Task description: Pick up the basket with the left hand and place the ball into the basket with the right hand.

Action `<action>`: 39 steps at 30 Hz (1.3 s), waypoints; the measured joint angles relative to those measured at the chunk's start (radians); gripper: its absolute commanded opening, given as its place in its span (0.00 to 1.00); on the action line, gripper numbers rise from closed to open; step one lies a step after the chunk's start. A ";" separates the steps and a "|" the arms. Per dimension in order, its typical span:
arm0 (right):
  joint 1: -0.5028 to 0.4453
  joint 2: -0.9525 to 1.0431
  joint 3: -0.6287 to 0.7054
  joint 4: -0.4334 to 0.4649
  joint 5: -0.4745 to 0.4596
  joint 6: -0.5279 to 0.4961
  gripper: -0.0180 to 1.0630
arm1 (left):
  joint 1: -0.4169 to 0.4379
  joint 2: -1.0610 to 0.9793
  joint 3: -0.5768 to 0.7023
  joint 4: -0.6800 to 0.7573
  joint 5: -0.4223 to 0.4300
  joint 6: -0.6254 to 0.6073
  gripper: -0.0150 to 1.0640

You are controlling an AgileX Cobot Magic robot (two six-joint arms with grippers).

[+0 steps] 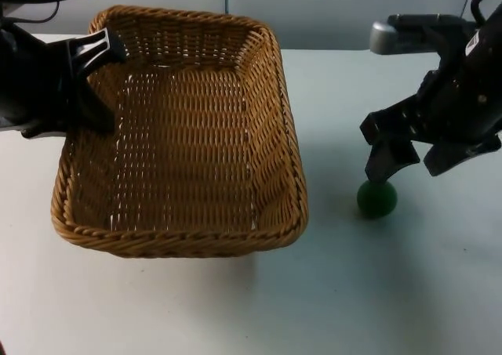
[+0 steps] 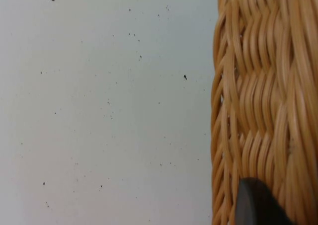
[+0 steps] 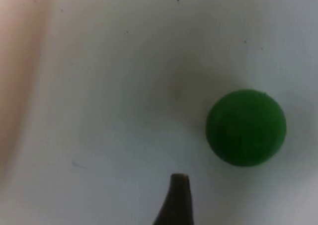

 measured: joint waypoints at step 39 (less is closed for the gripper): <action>0.000 0.140 0.000 -0.018 -0.212 0.009 0.67 | 0.000 0.000 0.000 0.000 0.000 0.002 0.01</action>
